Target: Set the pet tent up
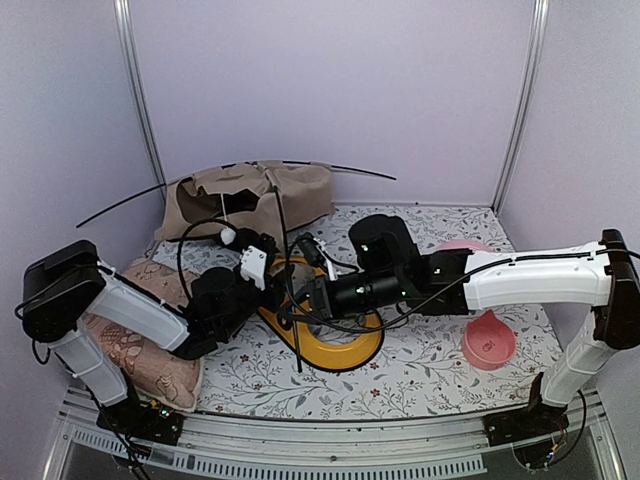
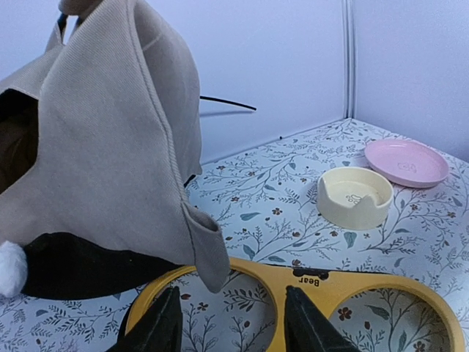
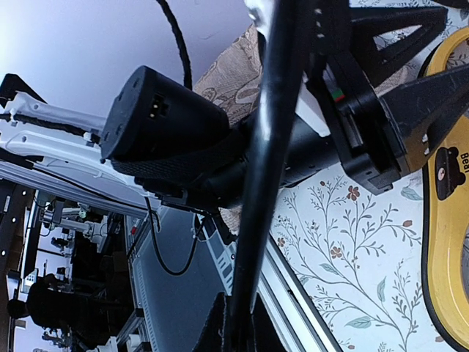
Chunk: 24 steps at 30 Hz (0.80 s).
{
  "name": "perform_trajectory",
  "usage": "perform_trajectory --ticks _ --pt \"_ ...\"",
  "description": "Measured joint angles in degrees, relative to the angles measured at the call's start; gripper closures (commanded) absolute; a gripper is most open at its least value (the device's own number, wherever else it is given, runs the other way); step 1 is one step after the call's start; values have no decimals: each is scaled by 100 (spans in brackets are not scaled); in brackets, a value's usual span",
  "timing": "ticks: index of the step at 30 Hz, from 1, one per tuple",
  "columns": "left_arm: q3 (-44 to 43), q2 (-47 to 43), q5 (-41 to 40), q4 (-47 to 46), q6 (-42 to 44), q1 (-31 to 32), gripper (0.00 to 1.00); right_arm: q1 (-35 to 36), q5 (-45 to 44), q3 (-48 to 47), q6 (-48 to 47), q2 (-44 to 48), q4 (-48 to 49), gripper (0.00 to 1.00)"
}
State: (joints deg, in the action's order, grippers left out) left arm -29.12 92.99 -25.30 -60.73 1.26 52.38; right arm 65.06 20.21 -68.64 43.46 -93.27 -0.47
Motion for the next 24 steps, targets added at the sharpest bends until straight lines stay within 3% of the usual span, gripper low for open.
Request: perform_trajectory --ticks 9,24 --pt "-94 339 153 -9 -127 -168 57 0 -4 -39 2 0 -85 100" --pt "-348 461 319 -37 -190 -267 74 0 -11 -39 2 0 -181 100"
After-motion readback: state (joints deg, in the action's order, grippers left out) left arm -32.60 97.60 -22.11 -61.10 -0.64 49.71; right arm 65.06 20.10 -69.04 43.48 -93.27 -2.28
